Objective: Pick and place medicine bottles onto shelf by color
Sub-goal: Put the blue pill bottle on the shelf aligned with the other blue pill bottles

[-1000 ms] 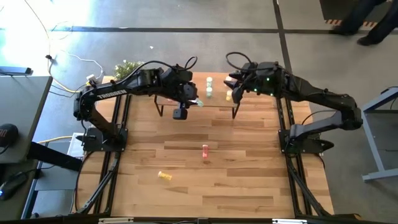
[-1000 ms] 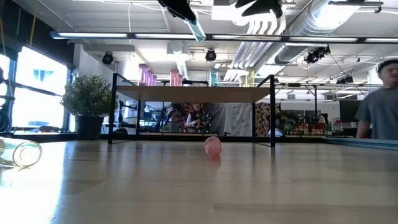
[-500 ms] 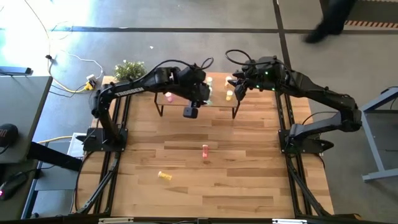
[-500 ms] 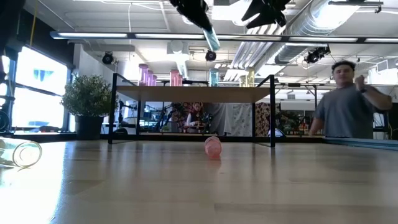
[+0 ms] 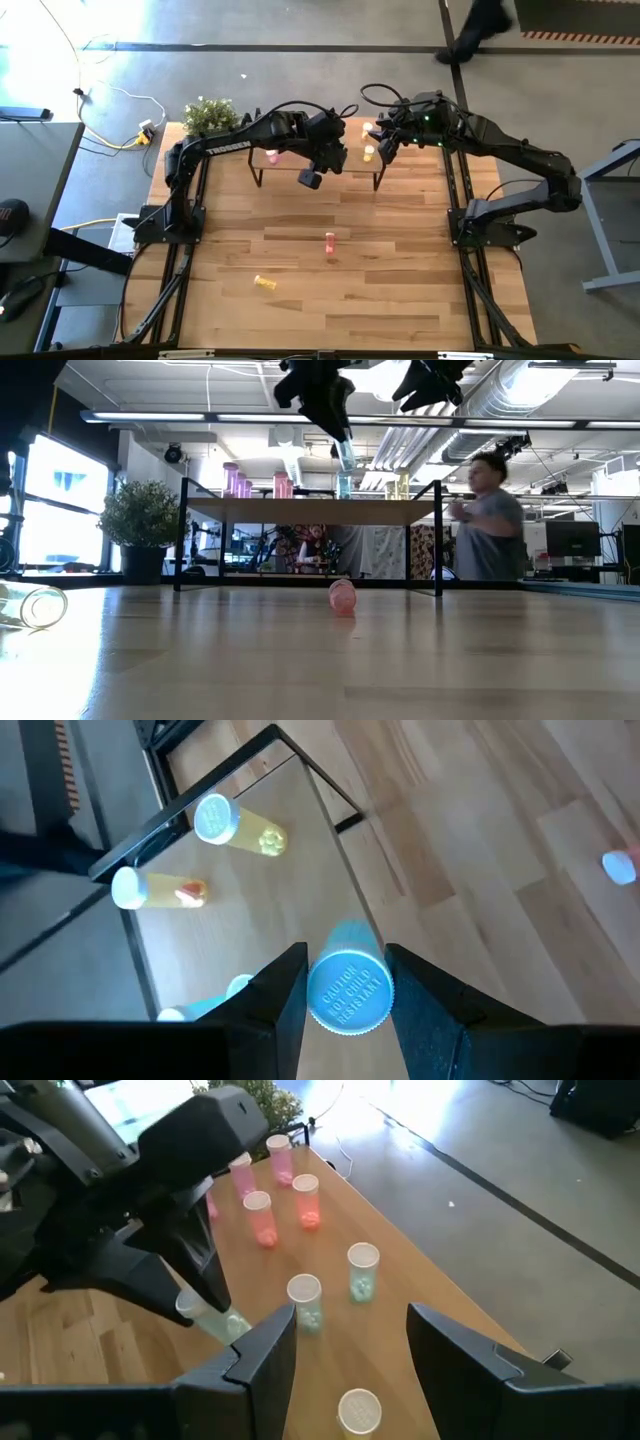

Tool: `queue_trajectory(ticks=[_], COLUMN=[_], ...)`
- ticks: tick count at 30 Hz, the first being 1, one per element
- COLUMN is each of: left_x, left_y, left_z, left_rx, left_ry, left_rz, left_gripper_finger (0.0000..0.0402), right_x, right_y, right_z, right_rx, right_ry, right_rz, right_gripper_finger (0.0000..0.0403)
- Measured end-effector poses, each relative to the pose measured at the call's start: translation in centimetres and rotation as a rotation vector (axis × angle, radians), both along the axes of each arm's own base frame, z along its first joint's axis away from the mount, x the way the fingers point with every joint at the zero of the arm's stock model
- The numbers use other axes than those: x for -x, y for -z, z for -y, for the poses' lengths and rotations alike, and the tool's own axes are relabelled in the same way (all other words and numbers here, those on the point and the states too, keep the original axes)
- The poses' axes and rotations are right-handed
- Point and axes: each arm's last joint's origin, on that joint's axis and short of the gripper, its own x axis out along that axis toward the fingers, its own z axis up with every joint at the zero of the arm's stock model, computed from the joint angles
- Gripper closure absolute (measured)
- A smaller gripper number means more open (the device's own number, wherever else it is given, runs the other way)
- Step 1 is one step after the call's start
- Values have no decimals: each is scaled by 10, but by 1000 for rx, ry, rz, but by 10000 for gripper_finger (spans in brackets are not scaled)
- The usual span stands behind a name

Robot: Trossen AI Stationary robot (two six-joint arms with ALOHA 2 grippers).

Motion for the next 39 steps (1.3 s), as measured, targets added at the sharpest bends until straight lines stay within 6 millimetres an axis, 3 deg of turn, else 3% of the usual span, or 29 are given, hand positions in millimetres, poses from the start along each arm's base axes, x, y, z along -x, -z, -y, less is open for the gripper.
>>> queue_trajectory(ticks=[11, 25, 39], left_x=[0, -8, -9], left_y=[1, 33, 33], left_z=[-3, -19, -19], left_rx=[-8, 33, 20], left_ry=[19, -25, -7], left_rz=[-7, -120, -119], left_gripper_finger=[286, 287, 287], right_x=[1, 1, 1], right_y=[1, 1, 1], right_z=[0, 0, 0], right_rx=[-2, -7, -9], right_ry=[4, 7, 9], right_rz=[-13, -15, -13], right_gripper_finger=[221, 221, 221])
